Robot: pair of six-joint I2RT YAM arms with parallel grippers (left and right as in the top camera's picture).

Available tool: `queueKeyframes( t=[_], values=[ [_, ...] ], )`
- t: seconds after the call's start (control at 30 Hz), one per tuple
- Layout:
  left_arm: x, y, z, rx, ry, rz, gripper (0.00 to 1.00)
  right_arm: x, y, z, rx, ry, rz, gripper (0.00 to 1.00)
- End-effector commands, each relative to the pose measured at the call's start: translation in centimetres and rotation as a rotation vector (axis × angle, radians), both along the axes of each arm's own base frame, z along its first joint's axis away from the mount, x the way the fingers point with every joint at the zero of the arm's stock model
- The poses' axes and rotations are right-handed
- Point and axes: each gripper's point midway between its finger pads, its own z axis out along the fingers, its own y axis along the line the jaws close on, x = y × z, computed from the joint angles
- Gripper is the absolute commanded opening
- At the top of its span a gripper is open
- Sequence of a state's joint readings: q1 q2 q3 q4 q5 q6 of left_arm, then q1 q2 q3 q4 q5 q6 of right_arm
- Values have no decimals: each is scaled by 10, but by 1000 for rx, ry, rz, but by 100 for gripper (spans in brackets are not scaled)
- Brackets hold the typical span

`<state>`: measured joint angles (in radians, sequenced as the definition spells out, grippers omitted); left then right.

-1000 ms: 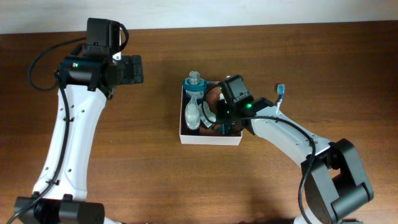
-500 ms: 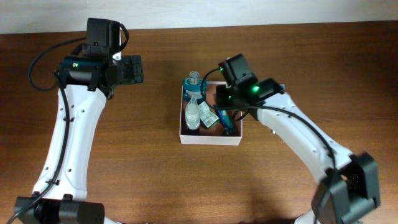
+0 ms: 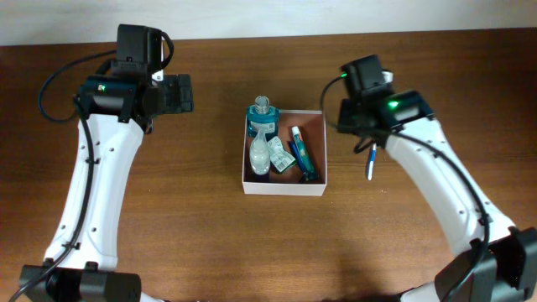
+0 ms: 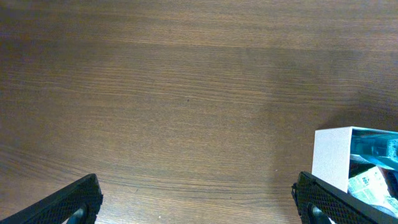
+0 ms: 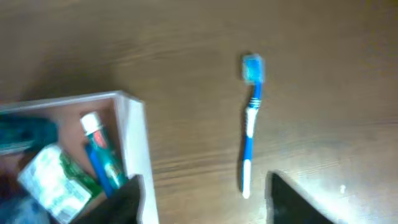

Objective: Pack container
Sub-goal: 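Open the right gripper and move it back over the toothbrush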

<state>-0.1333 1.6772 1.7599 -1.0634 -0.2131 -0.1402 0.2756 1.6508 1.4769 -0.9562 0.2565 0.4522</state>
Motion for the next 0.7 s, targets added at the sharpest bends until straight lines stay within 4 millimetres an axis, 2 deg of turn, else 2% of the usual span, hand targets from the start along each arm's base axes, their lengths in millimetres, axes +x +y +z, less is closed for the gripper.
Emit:
queueKeyframes(
  t=[0.0,0.03,0.27,0.57,0.67],
  values=[
    [-1,1,9,-10,-24,12,99,-4,-18,-17,37,61,-54,89],
    [-1,1,9,-10,-24,12,99,-4,-21,-21,43,72,-63,99],
    [-1,1,9,-10,-24,12,99,-15,-43,-60,42,155,-118,98],
    [-1,1,9,-10,-24,12,99,-19,-47,-105,42,139,-126,99],
    [-1,1,9,-10,-24,12,99,-19,-47,-114,42,130,-123,89]
  ],
)
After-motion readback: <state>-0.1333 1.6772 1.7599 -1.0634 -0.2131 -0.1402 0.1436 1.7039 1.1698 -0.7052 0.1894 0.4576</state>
